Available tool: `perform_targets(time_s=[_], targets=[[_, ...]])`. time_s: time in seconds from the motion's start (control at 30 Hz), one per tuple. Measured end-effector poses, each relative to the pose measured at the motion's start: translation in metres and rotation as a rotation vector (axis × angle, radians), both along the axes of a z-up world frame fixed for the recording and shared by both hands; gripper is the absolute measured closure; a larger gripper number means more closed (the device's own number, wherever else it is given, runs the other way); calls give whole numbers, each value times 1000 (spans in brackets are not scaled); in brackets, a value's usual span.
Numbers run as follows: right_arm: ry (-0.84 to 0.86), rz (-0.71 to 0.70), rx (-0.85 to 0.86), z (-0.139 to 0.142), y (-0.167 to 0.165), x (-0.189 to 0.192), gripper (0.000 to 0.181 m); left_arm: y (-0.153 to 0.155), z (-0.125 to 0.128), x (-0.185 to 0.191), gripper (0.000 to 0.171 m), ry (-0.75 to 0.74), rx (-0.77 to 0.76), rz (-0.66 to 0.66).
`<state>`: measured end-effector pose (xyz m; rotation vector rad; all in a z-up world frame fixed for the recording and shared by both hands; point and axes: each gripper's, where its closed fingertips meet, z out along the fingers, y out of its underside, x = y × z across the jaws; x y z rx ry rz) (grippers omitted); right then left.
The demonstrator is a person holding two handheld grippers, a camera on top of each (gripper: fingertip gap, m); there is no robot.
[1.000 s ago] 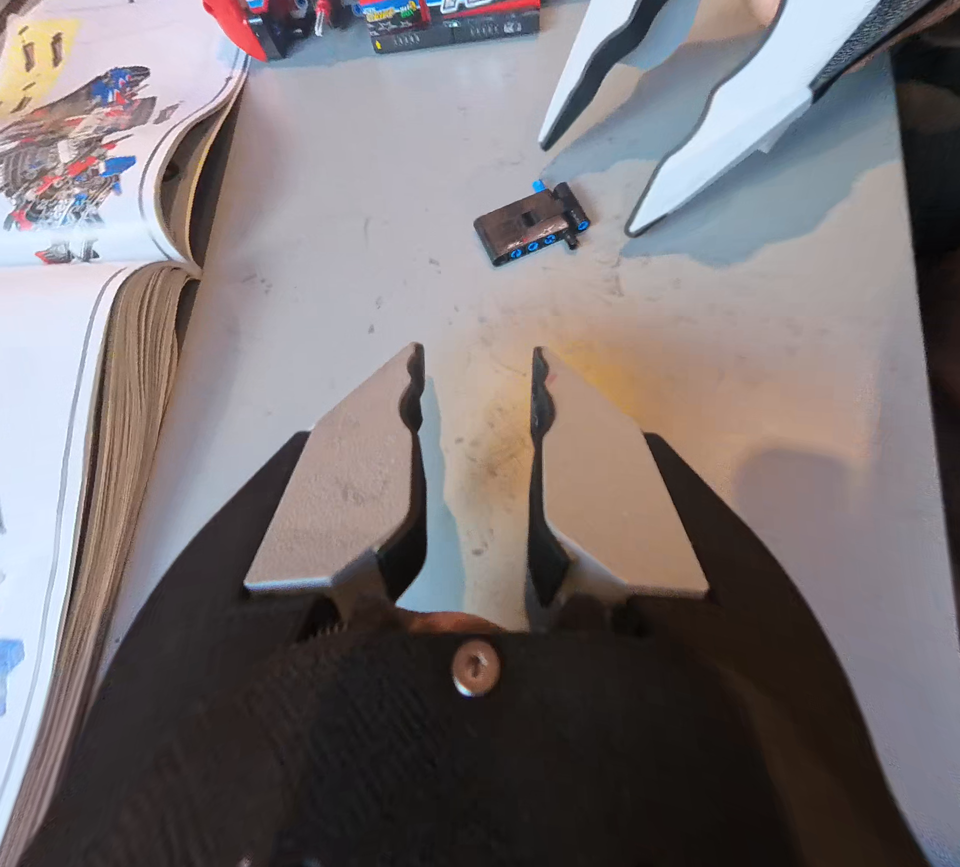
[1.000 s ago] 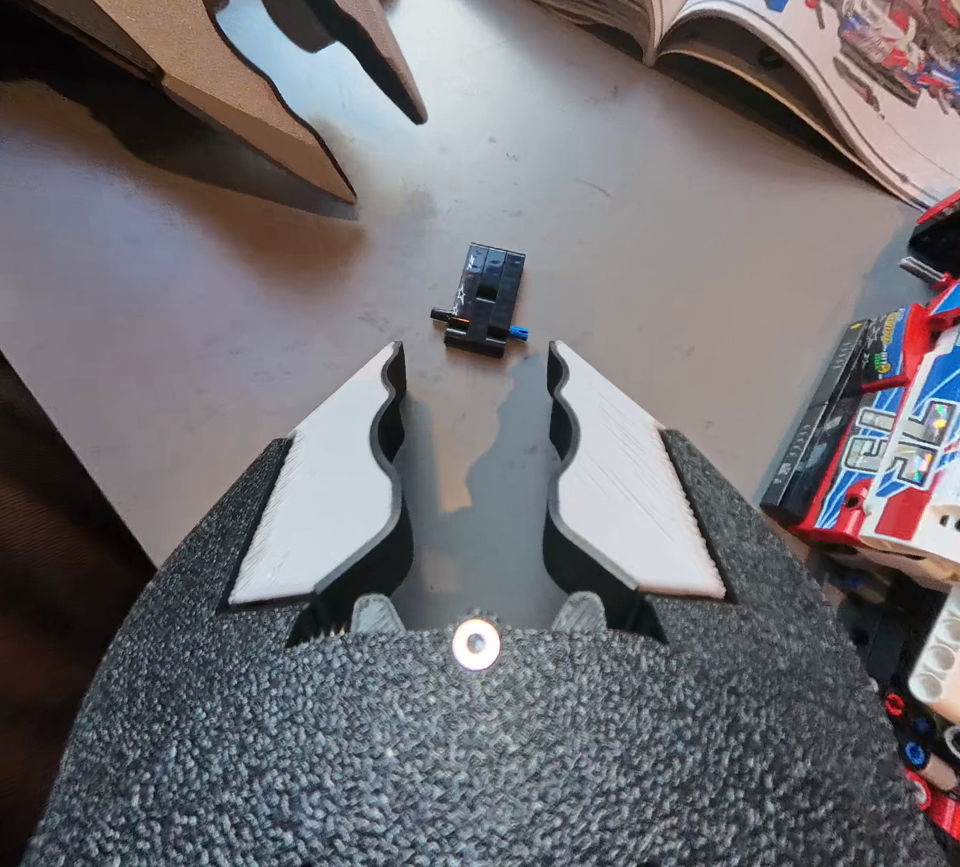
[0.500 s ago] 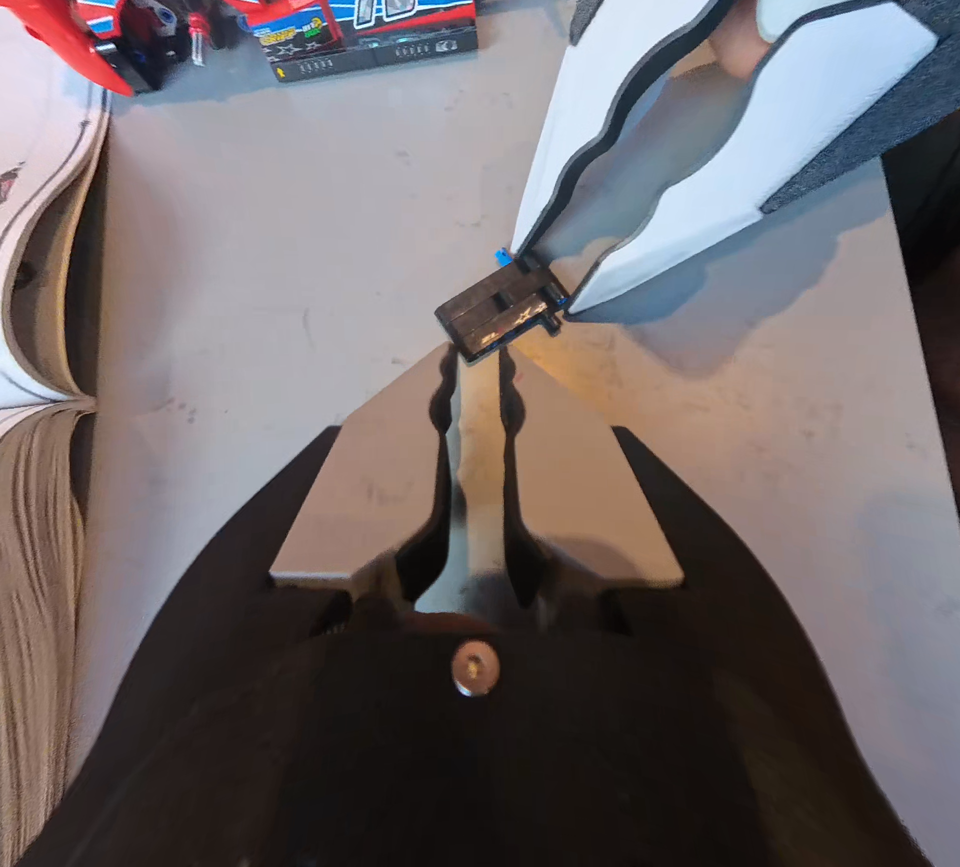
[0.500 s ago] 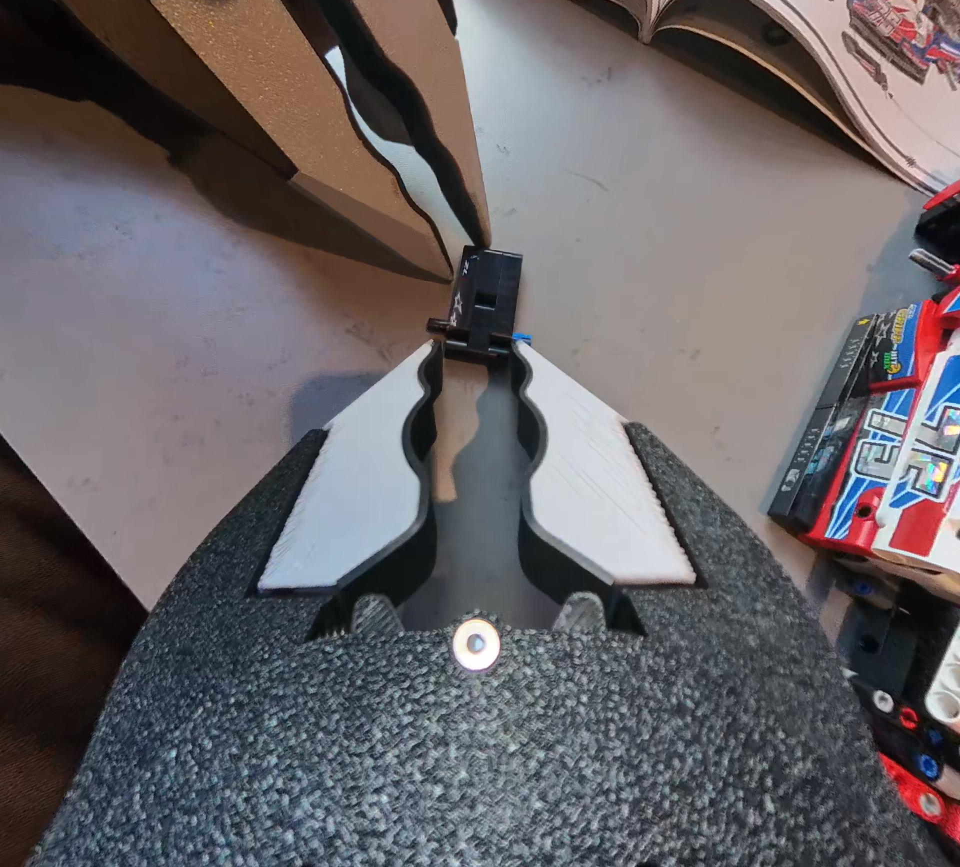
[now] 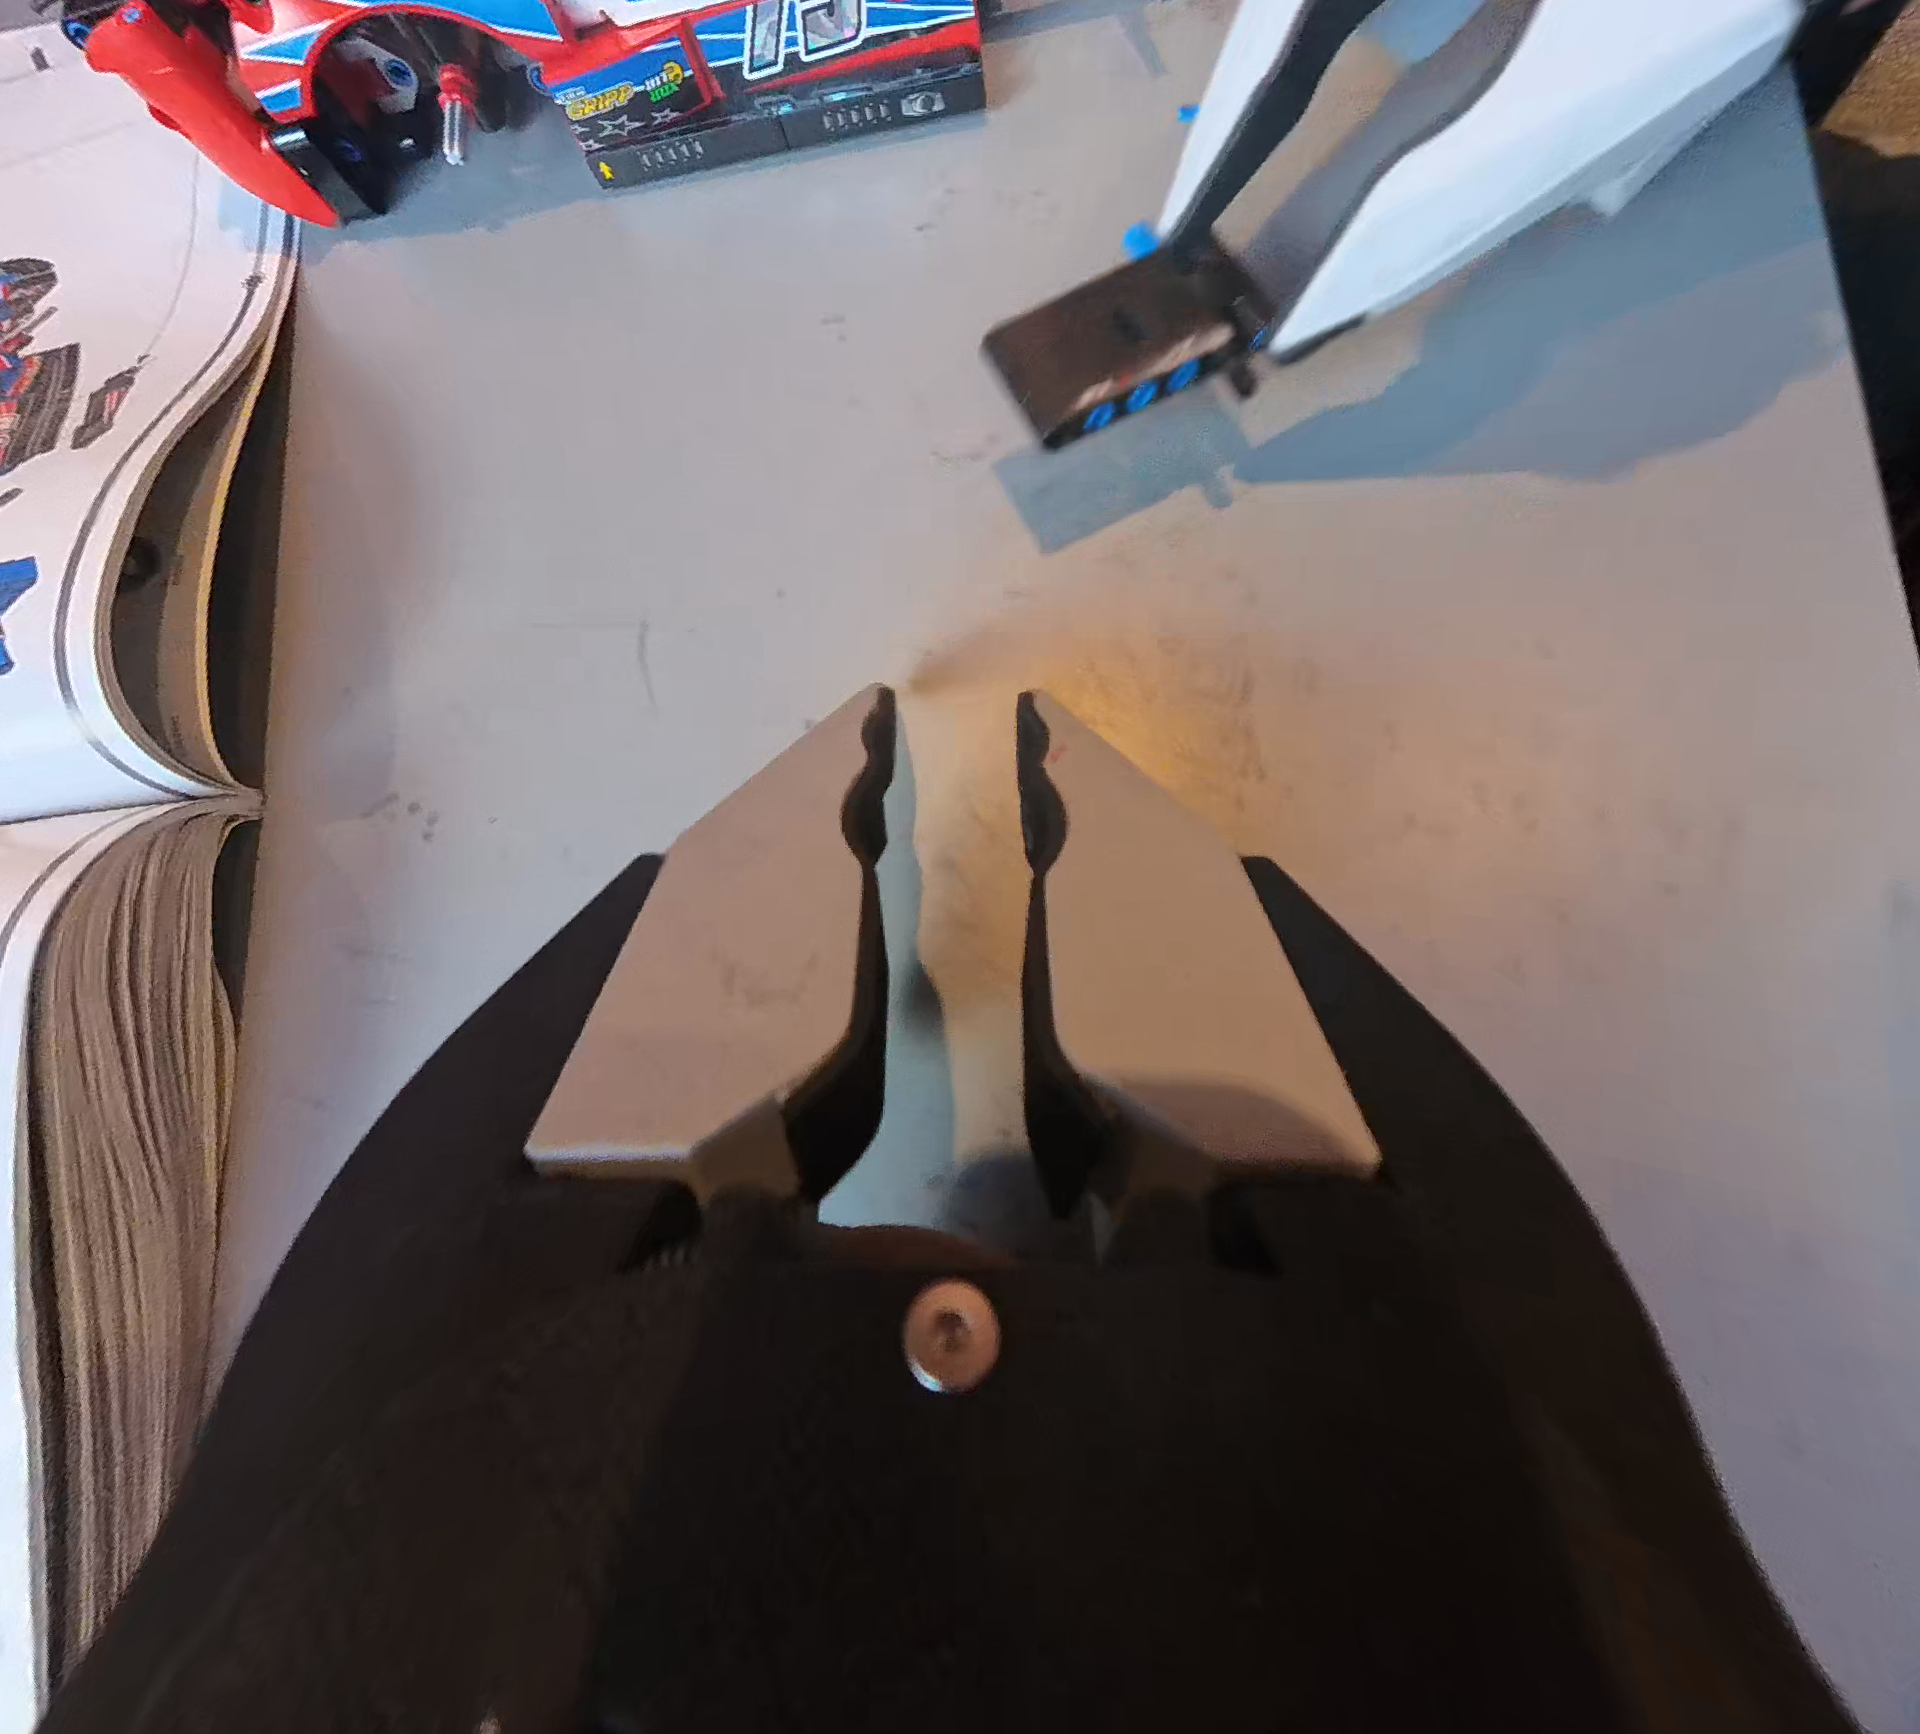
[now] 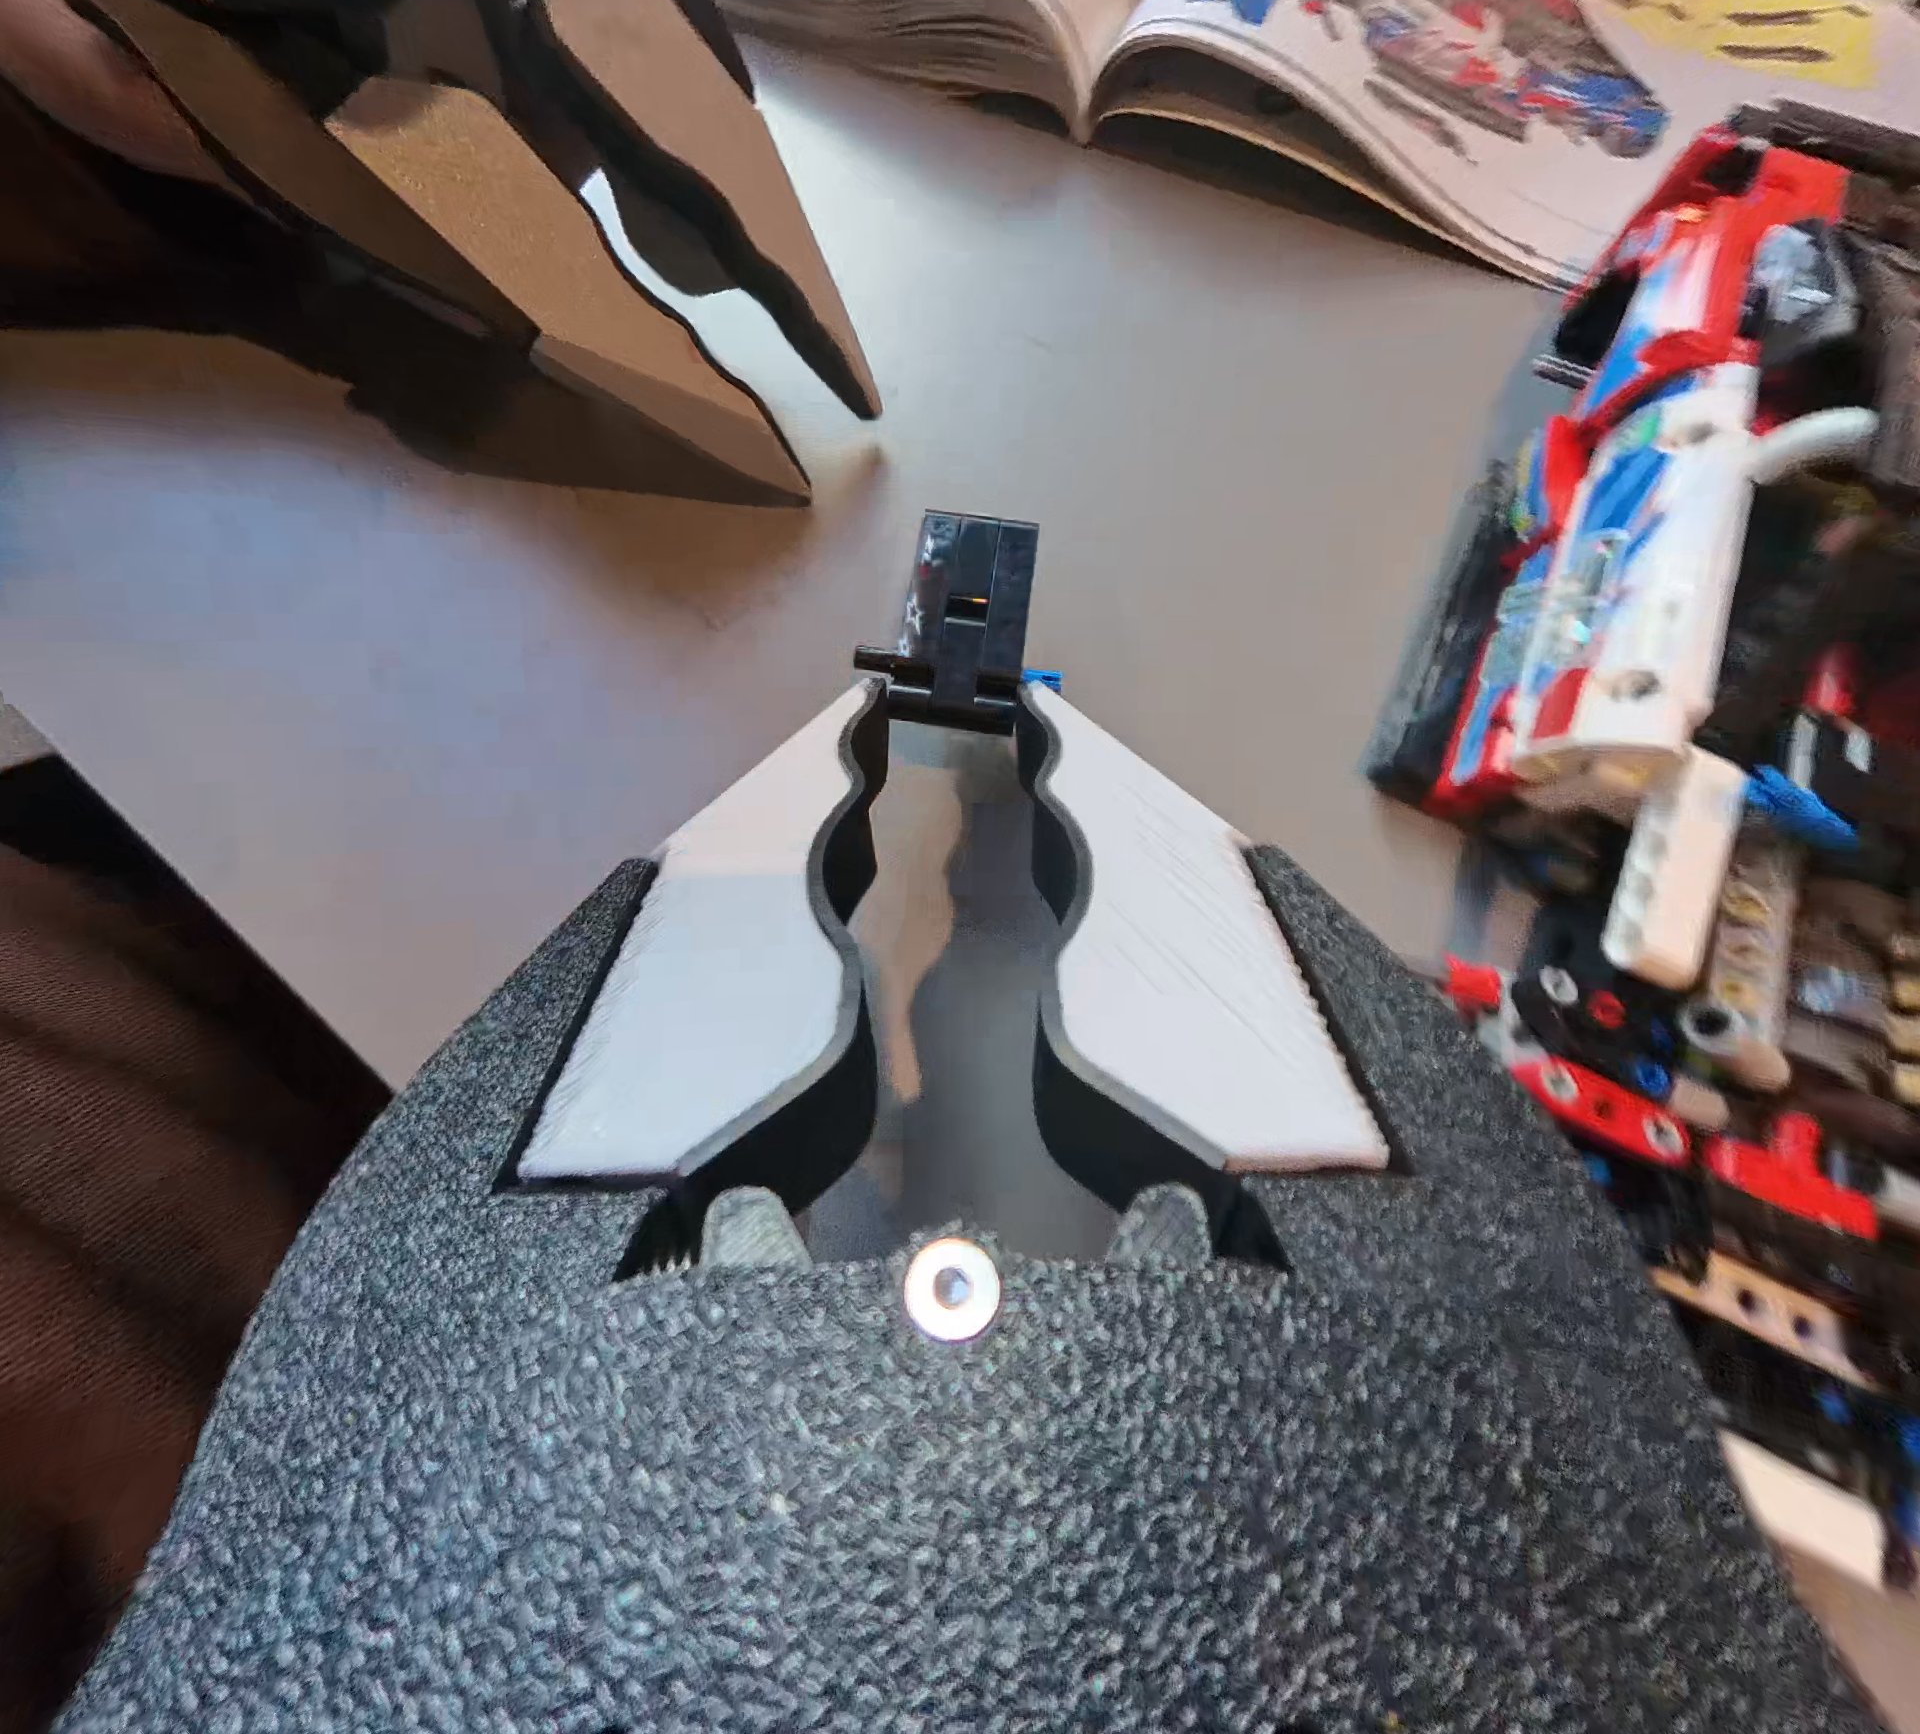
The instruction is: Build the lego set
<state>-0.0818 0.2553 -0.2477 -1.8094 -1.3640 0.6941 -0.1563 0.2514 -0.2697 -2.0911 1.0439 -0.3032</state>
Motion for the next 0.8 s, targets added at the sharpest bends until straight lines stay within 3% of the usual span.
perform_targets(time_s=[0.13,0.27,0.43,0.63,0.77,0.8], targets=[[31,-52,4,8,3,28,157,6,0,2,150,-7,-8,32],[211,-55,-129,32,-1,42,157,10,2,11,144,17,33,33],[233,-59,-109,37,3,50,157,16,21,32,138,78,290,-12],[198,40,-94,34,-15,29,157,13,41,56,120,87,507,-75],[183,108,-122,33,-26,12,157,-1,45,68,130,120,635,-183],[181,121,-130,32,-28,8,157,-3,45,68,141,132,661,-200]])
